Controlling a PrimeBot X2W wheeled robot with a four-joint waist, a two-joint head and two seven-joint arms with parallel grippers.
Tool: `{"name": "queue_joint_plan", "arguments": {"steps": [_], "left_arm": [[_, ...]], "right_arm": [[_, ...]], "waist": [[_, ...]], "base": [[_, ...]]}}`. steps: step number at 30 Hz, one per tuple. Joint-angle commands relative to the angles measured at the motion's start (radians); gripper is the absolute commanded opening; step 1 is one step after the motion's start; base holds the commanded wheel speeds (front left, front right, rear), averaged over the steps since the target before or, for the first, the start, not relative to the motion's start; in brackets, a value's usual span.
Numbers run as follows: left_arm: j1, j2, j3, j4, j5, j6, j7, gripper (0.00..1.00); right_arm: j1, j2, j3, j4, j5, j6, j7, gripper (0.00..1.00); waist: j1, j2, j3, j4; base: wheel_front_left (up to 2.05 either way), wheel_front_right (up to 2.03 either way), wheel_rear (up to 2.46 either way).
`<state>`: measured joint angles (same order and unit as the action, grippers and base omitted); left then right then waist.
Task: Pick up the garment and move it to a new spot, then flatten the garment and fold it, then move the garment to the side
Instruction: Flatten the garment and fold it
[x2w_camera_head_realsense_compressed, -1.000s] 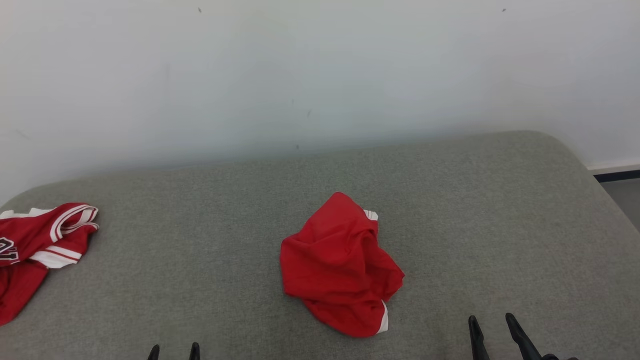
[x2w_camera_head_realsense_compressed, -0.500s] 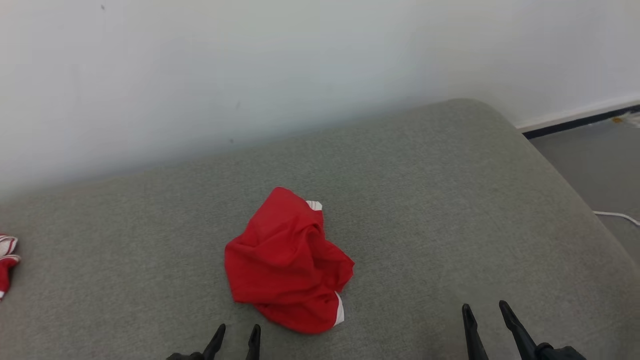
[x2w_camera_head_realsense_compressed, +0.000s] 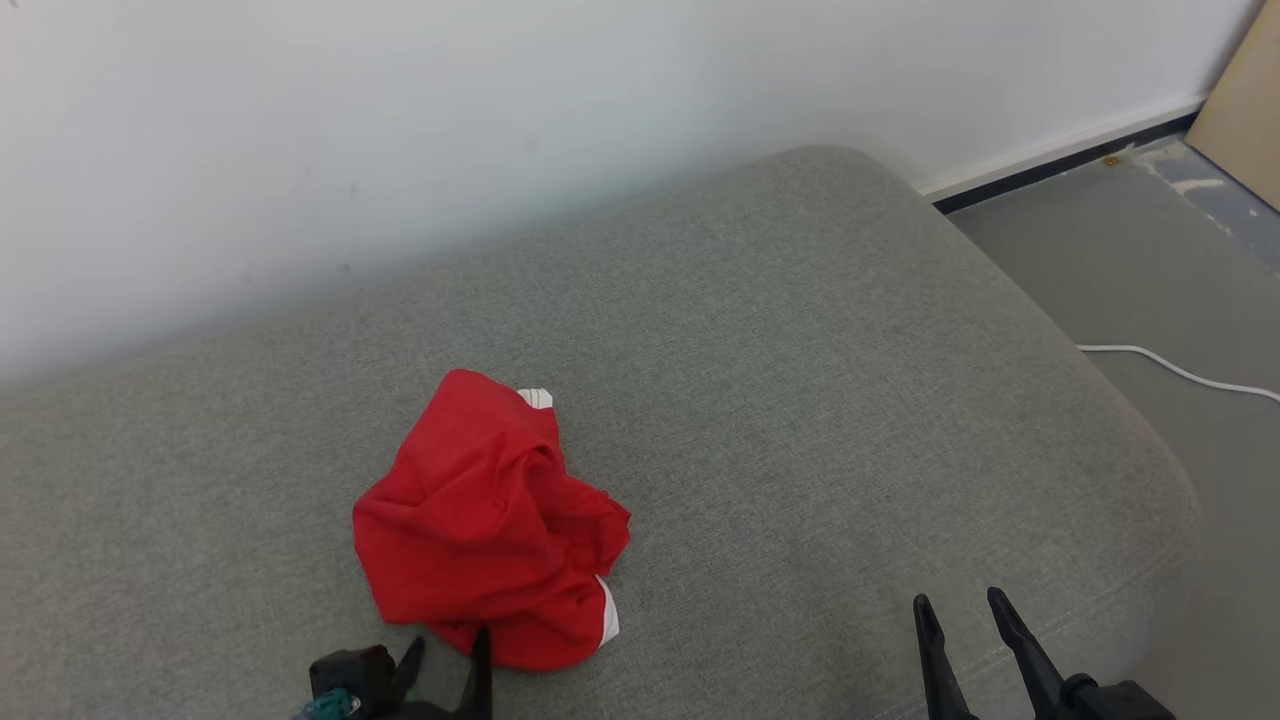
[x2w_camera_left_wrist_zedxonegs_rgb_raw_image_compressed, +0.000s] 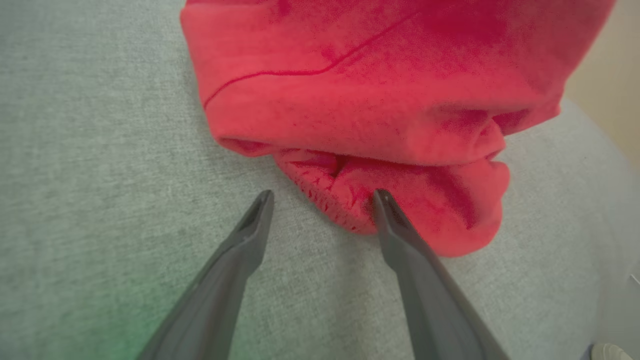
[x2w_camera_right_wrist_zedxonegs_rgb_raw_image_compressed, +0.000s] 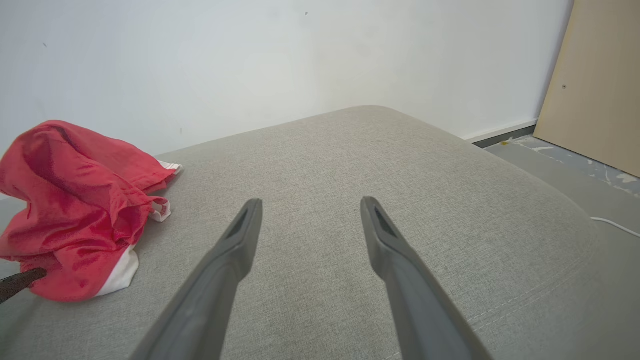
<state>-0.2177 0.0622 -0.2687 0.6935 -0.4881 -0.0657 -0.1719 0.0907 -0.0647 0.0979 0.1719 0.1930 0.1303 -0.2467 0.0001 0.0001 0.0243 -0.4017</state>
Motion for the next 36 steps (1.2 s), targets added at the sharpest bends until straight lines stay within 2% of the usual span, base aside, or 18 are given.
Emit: {"name": "queue_joint_plan", "arguments": {"steps": [1,3,6,7,8,14,23,24,28,32,36], "left_arm": [[-0.021,-0.001,0.006,0.013,-0.005,0.016,0.006,1.0],[-0.036,-0.003,0.008,0.035,-0.007,0.035,0.012,1.0],[-0.056,-0.006,-0.003,0.052,-0.015,0.023,0.003,1.0],[-0.061,-0.006,-0.007,0.058,-0.015,0.023,0.003,0.57],[-0.07,-0.006,-0.013,0.061,-0.01,0.02,-0.004,0.0],[-0.117,-0.008,-0.029,0.026,0.006,0.015,-0.058,0.0],[-0.225,-0.013,-0.107,-0.175,0.017,-0.008,-0.079,0.0],[-0.266,-0.012,-0.15,-0.22,-0.004,-0.012,-0.057,0.0],[-0.339,-0.012,-0.227,-0.277,-0.046,-0.006,-0.018,0.0],[-0.434,-0.012,-0.337,-0.345,-0.125,0.016,-0.013,0.0],[-0.514,-0.012,-0.421,-0.421,-0.287,0.047,-0.053,0.0]], "right_arm": [[-0.008,0.003,0.0,0.001,0.007,0.001,-0.004,1.0],[-0.009,0.003,-0.002,0.002,0.008,0.001,-0.006,1.0],[-0.01,0.004,-0.002,0.005,0.009,0.001,-0.008,1.0],[-0.01,0.004,-0.002,0.006,0.009,0.001,-0.008,1.0],[-0.011,0.004,-0.002,0.006,0.009,0.001,-0.008,1.0],[-0.01,0.003,0.0,0.009,0.009,0.001,-0.009,1.0],[-0.006,-0.005,0.011,0.016,0.016,0.001,-0.006,1.0],[-0.007,-0.006,0.015,0.016,0.016,0.001,-0.005,1.0],[-0.011,-0.006,0.021,0.019,0.018,0.001,-0.004,1.0],[-0.017,-0.005,0.034,0.024,0.021,0.001,-0.004,1.0],[-0.023,-0.004,0.046,0.031,0.024,0.001,-0.005,1.0]], "waist": [[-0.0001,-0.0001,0.011,-0.015],[-0.0001,-0.0001,0.012,-0.019],[-0.0001,-0.0001,0.012,-0.023],[-0.0001,-0.0001,0.012,-0.023],[-0.0001,-0.0001,0.011,-0.023],[-0.0001,-0.0001,0.001,-0.013],[-0.0001,-0.0001,-0.023,0.001],[-0.0001,-0.0001,-0.027,0.002],[-0.0001,-0.0001,-0.032,0.0],[-0.0001,-0.0001,-0.033,-0.012],[-0.0001,-0.0001,-0.033,-0.028]], "base": [[0.0,0.0,0.0],[0.0,0.0,0.0],[0.0,0.0,0.0],[0.0,0.0,0.0],[0.0,0.0,0.0],[0.0,0.0,0.0],[0.0,0.0,0.0],[0.0,0.0,0.0],[0.0,0.0,0.0],[0.0,0.0,0.0],[0.0,0.0,0.0]]}}
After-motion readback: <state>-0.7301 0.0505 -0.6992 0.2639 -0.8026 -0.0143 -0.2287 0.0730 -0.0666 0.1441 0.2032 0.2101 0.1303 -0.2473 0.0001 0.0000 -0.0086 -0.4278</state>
